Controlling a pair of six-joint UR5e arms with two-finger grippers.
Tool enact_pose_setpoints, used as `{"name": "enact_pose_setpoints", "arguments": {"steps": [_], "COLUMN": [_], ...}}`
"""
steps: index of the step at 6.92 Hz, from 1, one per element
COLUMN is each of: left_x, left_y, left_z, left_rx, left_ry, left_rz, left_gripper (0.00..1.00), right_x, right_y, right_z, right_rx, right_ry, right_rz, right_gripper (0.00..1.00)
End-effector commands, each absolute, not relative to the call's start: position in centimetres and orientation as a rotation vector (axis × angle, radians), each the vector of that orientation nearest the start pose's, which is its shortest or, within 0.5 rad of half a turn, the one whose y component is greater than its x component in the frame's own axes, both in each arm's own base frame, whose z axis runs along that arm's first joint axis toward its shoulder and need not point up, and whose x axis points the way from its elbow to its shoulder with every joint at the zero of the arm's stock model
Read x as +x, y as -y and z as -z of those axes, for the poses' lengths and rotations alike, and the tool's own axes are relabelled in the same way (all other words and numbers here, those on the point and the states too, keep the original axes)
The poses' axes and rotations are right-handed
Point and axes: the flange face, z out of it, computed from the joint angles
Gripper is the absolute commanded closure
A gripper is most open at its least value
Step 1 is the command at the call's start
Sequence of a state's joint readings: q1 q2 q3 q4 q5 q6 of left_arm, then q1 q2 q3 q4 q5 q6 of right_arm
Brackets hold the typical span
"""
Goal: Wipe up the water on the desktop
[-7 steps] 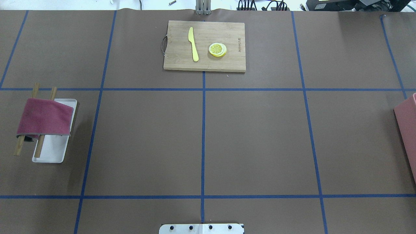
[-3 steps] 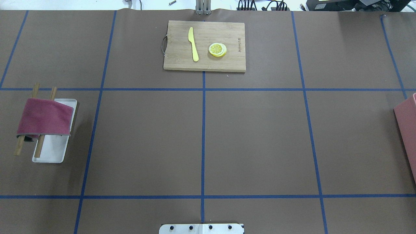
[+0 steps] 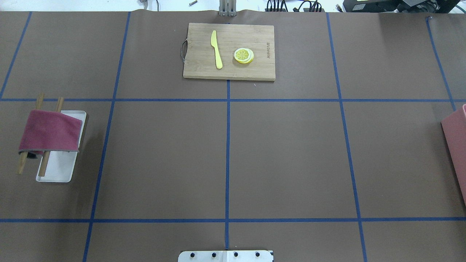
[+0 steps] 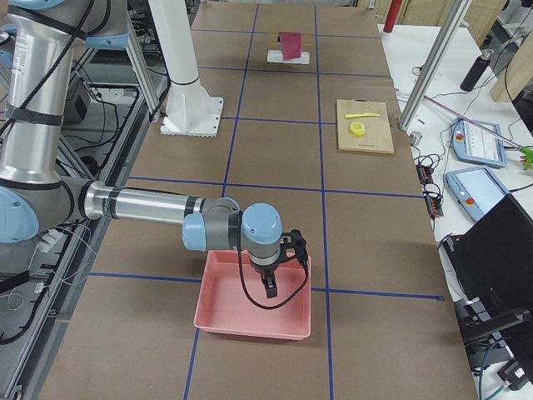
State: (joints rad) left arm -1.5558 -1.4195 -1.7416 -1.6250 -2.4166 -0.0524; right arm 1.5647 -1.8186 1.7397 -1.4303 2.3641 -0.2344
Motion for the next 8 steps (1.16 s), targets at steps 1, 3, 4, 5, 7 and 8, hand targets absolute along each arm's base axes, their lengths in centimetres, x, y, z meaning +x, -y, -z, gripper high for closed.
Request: {"name": "enact_pose_setpoints", "arguments": {"steps": [1, 3, 4, 5, 7, 8], "left_x": [-5.1, -5.1, -5.1, -5.1, -4.7, -4.7], "left_y": [43.6, 43.8, 43.9, 43.9, 43.3, 42.9], "left_z": [-62.3, -61.7, -61.2, -60.9, -59.9, -60.6], "left_rx": [0.059, 0.07, 0.083, 0.09, 0.143, 0.168], "left_ry": [-0.853, -0.849, -0.858, -0.86, -0.918, -0.92], "left_rz": [-0.004, -0.006, -0.016, -0.019, -0.051, -0.063], "left_gripper": [0.02, 0.02, 0.02, 0.02, 0.02, 0.02], "right_x": [6.0, 5.9, 5.9, 5.9, 5.9, 5.7], "right_y": [39.0, 39.1, 39.1, 39.0, 38.6, 38.5], "right_z": [-67.1, -67.1, -67.1, -67.1, -67.5, -67.4], "right_rx": [0.144, 0.144, 0.144, 0.143, 0.133, 0.134], "right_ry": [0.787, 0.787, 0.788, 0.79, 0.797, 0.813], "right_rz": [0.249, 0.252, 0.252, 0.253, 0.246, 0.245], "right_gripper": [0.0, 0.0, 0.0, 0.0, 0.0, 0.0]}}
